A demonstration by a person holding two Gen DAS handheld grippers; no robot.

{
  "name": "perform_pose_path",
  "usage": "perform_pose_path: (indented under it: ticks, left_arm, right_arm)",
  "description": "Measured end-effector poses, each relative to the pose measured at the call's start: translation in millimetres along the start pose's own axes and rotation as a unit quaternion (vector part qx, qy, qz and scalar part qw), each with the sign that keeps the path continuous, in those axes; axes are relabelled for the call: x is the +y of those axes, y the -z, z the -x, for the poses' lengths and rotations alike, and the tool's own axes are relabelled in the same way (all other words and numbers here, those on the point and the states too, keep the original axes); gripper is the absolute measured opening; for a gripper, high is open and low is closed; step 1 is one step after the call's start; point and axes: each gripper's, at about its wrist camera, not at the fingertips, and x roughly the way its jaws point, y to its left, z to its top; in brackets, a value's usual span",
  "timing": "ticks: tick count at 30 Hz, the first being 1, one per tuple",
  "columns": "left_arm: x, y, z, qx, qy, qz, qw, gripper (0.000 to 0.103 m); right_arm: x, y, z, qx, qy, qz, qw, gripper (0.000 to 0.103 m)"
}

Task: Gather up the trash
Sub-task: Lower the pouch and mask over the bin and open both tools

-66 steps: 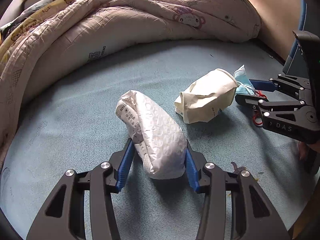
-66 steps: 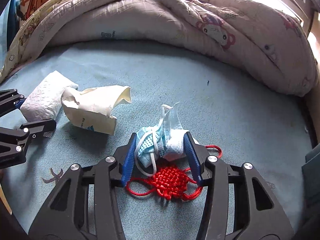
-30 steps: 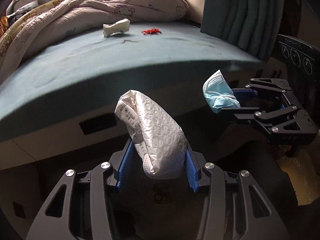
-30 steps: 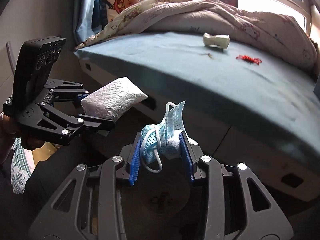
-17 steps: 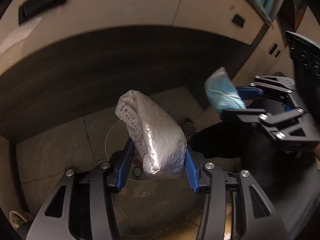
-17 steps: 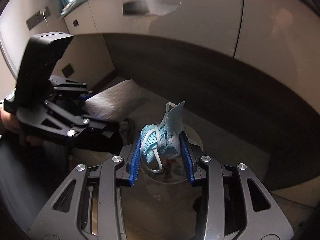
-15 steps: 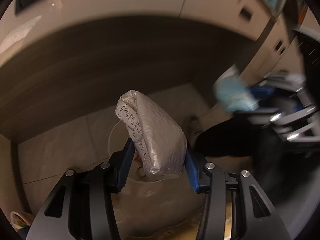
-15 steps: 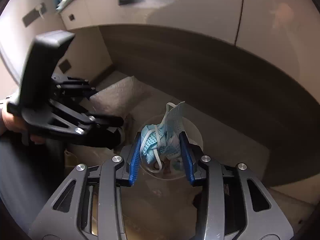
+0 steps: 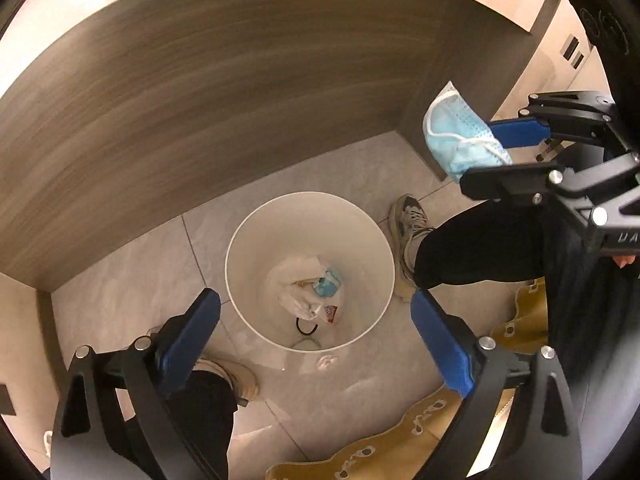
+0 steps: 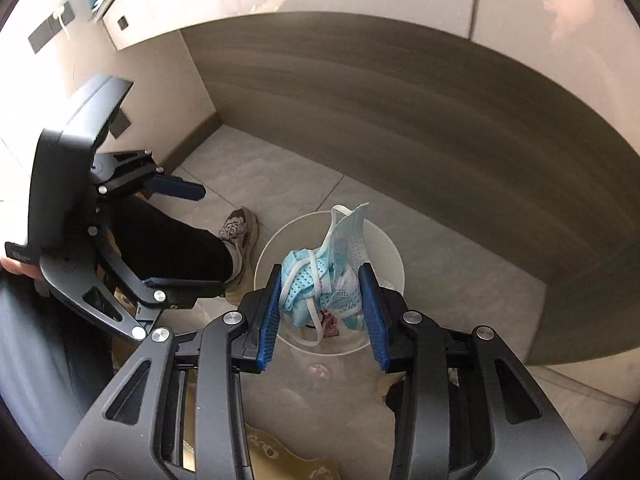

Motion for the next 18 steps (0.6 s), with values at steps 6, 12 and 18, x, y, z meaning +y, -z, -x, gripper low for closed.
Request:
perform_pose_path:
  ticks: [6,12,18]
  left_arm:
    - [9.9,1.5,8.3,-0.024,-0.01,0.036,0.999,0.097]
    - [17.6,2.4,21.8,-0.056,-0.03,0.066,0.9958,0.097]
    - [22.2,-0.6,28.7,-0.07,-0.041,0.084,0.9932,0.097]
  right_arm:
    - [7.4,-3.5,-22.1,0.024,0.004,0.024,0.999,0.038]
    - [8.6,-1.9,-24.1,0.007,0.02,0.017,1.0,0.085]
    - [-7.9,-2.5,-14.3,-0.018,0.024,-0.025,0.999,0.087]
